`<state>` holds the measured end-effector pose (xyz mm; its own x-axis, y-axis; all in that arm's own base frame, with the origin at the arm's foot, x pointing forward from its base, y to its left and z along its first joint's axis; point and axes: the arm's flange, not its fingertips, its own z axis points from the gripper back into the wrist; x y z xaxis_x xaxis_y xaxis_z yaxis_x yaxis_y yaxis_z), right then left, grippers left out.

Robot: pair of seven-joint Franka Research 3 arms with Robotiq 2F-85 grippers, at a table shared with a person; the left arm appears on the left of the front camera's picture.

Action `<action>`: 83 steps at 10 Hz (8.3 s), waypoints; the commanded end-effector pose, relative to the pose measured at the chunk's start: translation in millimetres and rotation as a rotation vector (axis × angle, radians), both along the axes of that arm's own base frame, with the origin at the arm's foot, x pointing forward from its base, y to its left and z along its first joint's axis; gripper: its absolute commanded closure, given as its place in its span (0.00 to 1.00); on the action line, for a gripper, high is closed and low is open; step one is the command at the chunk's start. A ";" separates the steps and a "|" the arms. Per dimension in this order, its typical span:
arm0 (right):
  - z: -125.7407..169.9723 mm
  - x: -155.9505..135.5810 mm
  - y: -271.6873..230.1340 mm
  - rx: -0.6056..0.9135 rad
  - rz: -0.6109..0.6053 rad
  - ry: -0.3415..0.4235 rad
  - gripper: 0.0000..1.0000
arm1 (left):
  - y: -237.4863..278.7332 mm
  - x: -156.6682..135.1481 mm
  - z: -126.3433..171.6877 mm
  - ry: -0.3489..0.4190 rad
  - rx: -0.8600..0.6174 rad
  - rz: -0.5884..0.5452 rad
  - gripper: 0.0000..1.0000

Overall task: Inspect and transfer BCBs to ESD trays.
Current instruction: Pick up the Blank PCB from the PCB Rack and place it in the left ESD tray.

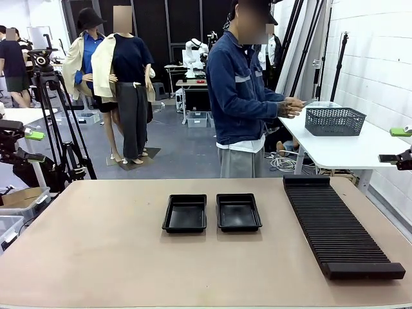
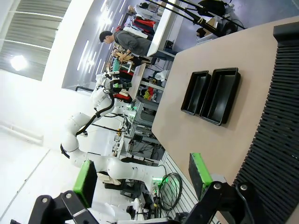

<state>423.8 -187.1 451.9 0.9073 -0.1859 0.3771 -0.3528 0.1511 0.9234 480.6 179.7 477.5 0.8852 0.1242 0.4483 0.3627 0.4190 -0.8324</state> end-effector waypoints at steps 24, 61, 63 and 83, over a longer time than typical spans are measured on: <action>-0.9 -1.8 -0.2 -0.009 0.008 0.006 0.00 | 0.2 0.2 1.1 0.009 -0.001 0.008 0.00; 16.1 54.5 49.3 -0.301 0.125 -0.026 0.00 | 0.2 0.2 1.1 0.009 -0.001 0.008 0.00; 17.1 62.3 63.5 -0.385 0.172 -0.027 0.00 | 0.2 0.2 1.1 0.009 -0.001 0.008 0.00; -22.1 48.3 182.2 -1.412 0.995 -0.785 0.00 | 0.2 0.2 1.1 0.009 -0.001 0.008 0.00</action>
